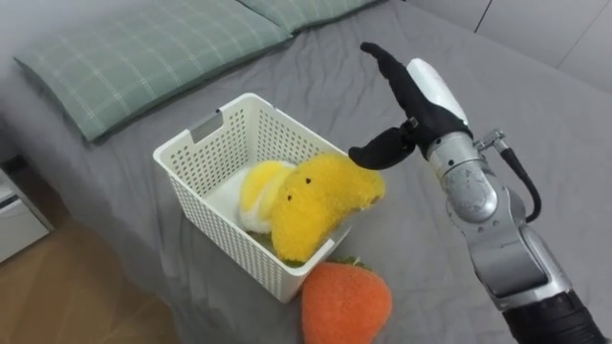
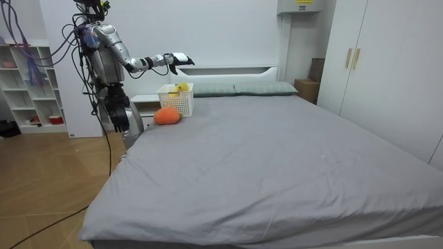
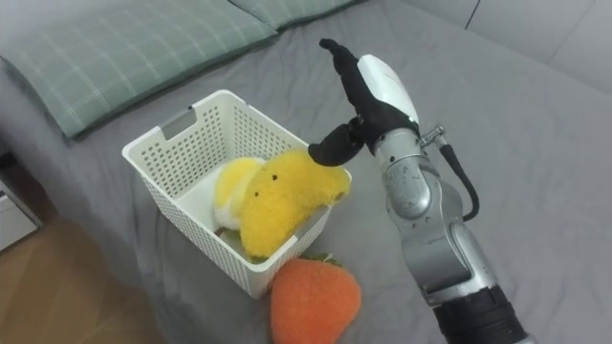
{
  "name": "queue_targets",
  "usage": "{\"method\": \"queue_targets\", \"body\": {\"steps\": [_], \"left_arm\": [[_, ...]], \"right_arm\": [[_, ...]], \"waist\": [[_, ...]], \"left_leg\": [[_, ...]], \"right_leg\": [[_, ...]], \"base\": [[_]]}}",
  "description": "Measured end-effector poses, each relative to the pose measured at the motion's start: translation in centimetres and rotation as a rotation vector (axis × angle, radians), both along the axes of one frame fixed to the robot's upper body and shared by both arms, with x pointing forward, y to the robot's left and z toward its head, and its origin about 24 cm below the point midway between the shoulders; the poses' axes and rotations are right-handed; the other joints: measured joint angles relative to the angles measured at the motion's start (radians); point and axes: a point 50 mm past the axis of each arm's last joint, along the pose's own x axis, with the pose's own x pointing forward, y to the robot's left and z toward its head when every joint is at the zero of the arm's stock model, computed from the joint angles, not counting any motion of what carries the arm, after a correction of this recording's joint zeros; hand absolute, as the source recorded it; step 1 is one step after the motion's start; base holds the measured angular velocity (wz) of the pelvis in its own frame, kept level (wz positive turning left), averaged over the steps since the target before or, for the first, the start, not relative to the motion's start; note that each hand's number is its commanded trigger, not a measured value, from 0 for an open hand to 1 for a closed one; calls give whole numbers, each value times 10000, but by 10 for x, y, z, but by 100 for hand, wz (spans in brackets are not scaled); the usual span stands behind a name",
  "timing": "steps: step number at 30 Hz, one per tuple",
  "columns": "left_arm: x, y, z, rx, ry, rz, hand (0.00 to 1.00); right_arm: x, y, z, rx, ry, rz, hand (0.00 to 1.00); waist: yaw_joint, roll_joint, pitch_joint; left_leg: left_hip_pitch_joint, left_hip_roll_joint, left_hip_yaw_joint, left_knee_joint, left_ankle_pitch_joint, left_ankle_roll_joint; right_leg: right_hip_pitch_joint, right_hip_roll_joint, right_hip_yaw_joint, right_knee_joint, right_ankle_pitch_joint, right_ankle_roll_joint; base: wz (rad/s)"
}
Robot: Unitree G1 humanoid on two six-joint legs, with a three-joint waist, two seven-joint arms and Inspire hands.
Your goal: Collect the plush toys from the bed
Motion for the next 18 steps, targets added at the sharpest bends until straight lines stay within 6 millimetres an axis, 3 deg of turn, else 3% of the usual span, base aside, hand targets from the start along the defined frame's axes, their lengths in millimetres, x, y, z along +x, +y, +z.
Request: {"method": "queue_targets", "body": {"steps": [9, 14, 18], "left_arm": [[-2, 0, 1, 25, 18, -51, 0], [-6, 3, 2, 109, -37, 199, 0], [-18, 3, 2, 166, 131, 522, 0]], "right_arm": [[1, -9, 2, 596, -7, -329, 0], [0, -20, 3, 2417, 152, -659, 0], [-10, -45, -10, 4288, 681, -1390, 0]], "waist": [[-227, -43, -55], [-564, 37, -49], [-788, 171, -25]], "left_leg": [[46, -30, 45, -1, 9, 18], [60, -54, -5, 11, -2, 39], [79, -68, 32, 23, -11, 43]], "right_leg": [[-2, -41, -9, 3, -31, 50], [65, -54, 15, 15, -31, 50], [85, -66, 105, 10, -32, 52]], "base": [[0], [3], [-2]]}}
